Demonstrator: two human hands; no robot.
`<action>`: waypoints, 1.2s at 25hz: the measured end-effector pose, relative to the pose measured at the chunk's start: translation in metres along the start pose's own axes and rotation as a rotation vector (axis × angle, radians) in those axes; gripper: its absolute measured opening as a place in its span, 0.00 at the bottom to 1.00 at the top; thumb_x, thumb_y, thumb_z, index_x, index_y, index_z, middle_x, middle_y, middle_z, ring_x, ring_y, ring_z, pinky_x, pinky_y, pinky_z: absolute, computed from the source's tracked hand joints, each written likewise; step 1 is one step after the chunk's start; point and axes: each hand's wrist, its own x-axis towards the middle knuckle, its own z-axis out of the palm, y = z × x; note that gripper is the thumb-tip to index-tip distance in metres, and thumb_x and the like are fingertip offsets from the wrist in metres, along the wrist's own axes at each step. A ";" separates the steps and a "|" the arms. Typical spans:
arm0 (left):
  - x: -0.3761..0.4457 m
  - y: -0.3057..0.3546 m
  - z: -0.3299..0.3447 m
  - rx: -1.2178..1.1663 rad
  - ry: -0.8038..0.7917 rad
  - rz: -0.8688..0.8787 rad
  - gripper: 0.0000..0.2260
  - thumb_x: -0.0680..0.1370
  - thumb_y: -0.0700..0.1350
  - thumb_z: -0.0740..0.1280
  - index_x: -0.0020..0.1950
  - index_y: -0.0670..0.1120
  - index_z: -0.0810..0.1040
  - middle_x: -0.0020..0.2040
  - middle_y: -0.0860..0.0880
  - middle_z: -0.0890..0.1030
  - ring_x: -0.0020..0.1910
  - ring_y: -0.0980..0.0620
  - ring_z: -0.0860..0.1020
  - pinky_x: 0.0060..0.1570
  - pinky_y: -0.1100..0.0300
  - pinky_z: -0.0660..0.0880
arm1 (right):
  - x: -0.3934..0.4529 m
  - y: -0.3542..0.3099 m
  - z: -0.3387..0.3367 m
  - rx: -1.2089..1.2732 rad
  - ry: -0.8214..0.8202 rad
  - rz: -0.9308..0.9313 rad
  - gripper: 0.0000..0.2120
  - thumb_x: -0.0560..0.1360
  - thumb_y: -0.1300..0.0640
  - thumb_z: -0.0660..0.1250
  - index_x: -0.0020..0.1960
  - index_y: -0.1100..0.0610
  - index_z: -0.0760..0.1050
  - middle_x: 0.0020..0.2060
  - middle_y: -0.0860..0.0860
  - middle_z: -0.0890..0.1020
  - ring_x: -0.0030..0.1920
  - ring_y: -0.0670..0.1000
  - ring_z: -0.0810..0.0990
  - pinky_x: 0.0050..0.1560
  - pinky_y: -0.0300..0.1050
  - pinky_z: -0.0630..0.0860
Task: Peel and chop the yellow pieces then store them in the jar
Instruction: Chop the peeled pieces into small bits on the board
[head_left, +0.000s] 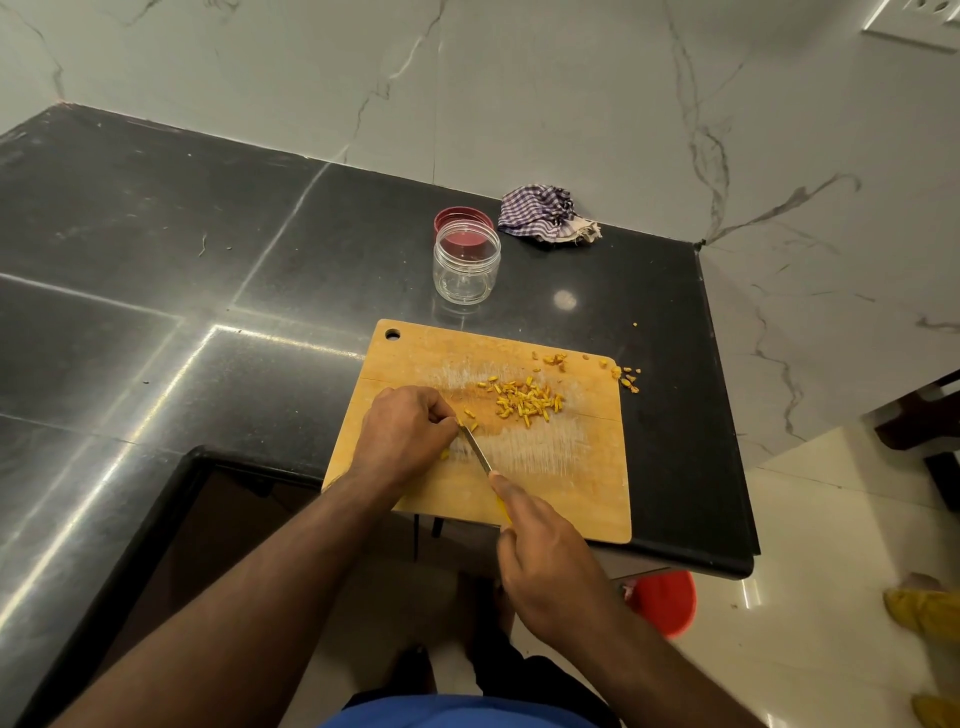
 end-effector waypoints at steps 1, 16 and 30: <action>0.000 0.000 0.000 -0.001 -0.006 0.001 0.03 0.75 0.45 0.71 0.42 0.51 0.84 0.39 0.57 0.81 0.39 0.58 0.78 0.37 0.61 0.75 | -0.002 0.000 -0.002 0.011 0.012 0.001 0.25 0.83 0.54 0.54 0.79 0.47 0.54 0.72 0.45 0.67 0.66 0.38 0.65 0.67 0.33 0.63; 0.000 0.003 -0.002 0.010 -0.002 -0.004 0.04 0.75 0.45 0.70 0.40 0.52 0.82 0.38 0.57 0.81 0.38 0.57 0.78 0.34 0.62 0.73 | 0.022 -0.003 0.003 0.048 -0.007 -0.008 0.26 0.83 0.56 0.54 0.79 0.49 0.55 0.75 0.47 0.65 0.72 0.44 0.64 0.72 0.38 0.62; 0.003 0.002 -0.030 -0.049 -0.170 -0.040 0.08 0.79 0.42 0.67 0.55 0.49 0.84 0.51 0.54 0.82 0.48 0.58 0.77 0.38 0.69 0.69 | 0.004 0.007 -0.002 0.130 0.047 -0.008 0.24 0.82 0.56 0.56 0.77 0.46 0.59 0.72 0.43 0.68 0.68 0.38 0.66 0.70 0.37 0.65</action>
